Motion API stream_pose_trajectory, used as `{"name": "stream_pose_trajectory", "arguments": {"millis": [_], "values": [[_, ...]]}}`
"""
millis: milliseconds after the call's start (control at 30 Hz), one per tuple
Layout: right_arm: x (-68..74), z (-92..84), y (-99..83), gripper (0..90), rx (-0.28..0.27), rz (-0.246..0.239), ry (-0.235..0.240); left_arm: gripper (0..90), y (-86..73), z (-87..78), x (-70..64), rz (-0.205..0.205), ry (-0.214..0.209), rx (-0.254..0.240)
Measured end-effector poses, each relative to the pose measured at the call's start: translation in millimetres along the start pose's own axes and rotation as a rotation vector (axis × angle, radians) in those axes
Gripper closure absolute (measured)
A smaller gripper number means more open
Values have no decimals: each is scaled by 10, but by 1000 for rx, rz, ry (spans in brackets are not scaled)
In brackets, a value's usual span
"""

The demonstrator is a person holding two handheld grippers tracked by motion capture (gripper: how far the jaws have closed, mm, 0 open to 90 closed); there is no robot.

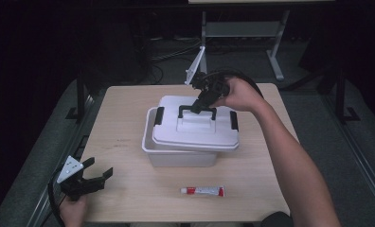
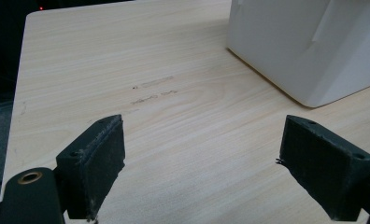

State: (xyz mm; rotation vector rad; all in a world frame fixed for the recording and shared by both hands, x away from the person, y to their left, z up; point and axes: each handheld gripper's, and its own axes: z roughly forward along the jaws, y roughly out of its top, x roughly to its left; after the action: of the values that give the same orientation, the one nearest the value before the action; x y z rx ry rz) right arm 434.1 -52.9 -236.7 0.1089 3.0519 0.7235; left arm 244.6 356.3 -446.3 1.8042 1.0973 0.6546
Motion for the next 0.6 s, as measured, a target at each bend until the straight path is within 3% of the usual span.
{"name": "stream_pose_trajectory", "arguments": {"millis": [600], "values": [[96, -258, -451, 842, -11, 64, -42, 134, 3, 15, -23, 7, -1, 6]]}}
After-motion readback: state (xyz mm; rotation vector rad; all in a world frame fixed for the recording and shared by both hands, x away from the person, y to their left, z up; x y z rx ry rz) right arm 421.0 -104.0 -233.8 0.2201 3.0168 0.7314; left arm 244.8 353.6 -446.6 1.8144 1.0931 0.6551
